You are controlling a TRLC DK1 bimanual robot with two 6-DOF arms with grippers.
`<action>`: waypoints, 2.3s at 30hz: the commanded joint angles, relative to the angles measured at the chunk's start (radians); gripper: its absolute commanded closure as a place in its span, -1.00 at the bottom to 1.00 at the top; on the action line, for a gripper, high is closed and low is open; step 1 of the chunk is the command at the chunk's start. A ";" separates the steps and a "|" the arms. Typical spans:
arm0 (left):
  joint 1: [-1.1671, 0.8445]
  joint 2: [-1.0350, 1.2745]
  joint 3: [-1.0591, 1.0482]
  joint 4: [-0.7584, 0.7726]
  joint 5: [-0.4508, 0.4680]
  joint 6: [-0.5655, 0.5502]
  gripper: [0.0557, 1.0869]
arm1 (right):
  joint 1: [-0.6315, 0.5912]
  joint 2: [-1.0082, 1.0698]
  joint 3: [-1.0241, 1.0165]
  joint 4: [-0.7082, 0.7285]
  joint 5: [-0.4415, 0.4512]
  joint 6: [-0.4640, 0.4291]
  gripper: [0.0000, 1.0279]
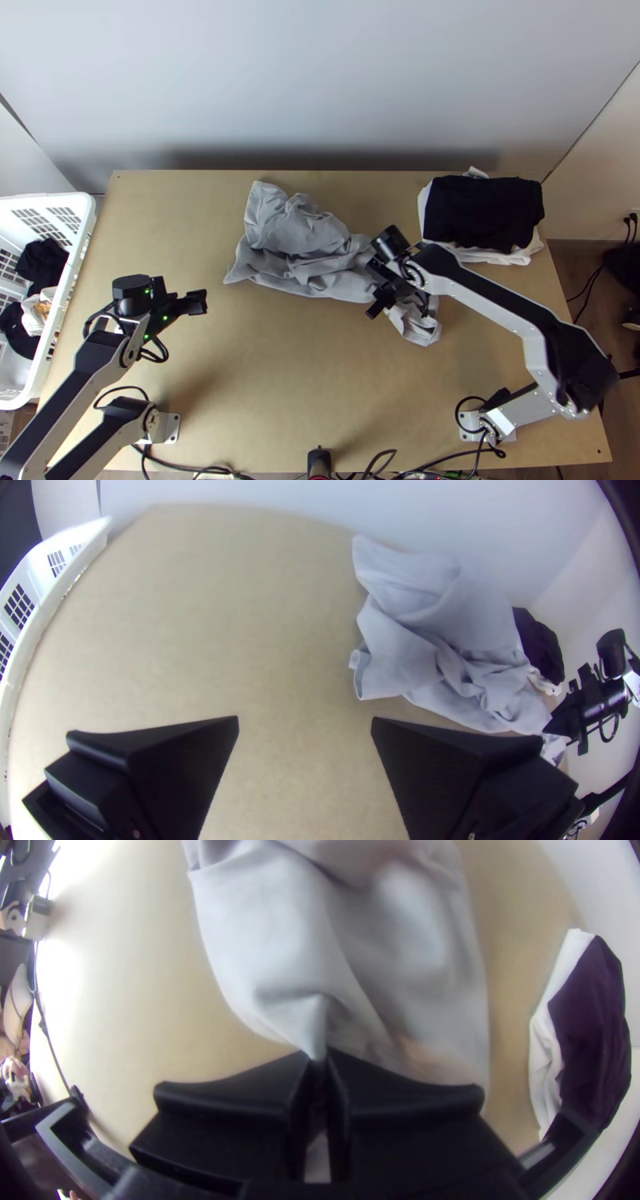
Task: Fold the t-shirt
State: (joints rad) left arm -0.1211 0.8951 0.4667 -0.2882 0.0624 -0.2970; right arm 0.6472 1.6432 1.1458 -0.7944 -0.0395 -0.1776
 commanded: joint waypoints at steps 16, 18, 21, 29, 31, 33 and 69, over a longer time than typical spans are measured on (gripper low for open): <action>-0.072 0.038 0.001 0.043 -0.013 -0.056 -0.89 | -0.101 -0.266 0.135 -0.152 -0.008 0.006 0.95; -0.072 0.044 0.000 0.044 -0.012 -0.057 -0.89 | -0.112 -0.275 0.137 -0.158 -0.007 0.004 0.95; -0.098 0.087 -0.002 0.080 -0.012 -0.093 -0.89 | -0.112 -0.286 0.149 -0.164 -0.008 0.006 0.95; -0.138 0.415 0.104 0.057 0.148 -0.200 -0.89 | -0.100 -0.286 0.149 -0.166 -0.008 0.026 0.95; -0.146 0.427 0.098 0.119 0.192 -0.198 -0.89 | -0.098 -0.286 0.146 -0.167 -0.008 0.030 0.95; -0.149 0.429 0.092 0.196 0.247 -0.202 -0.89 | -0.096 -0.287 0.143 -0.167 -0.008 0.035 0.95; -0.203 0.473 0.239 0.248 0.372 -0.353 0.93 | -0.109 -0.270 0.118 -0.155 -0.008 0.038 0.95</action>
State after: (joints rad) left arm -0.3359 1.4746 0.7113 -0.0410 0.4099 -0.6289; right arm 0.5419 1.3724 1.2636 -0.9516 -0.0467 -0.1394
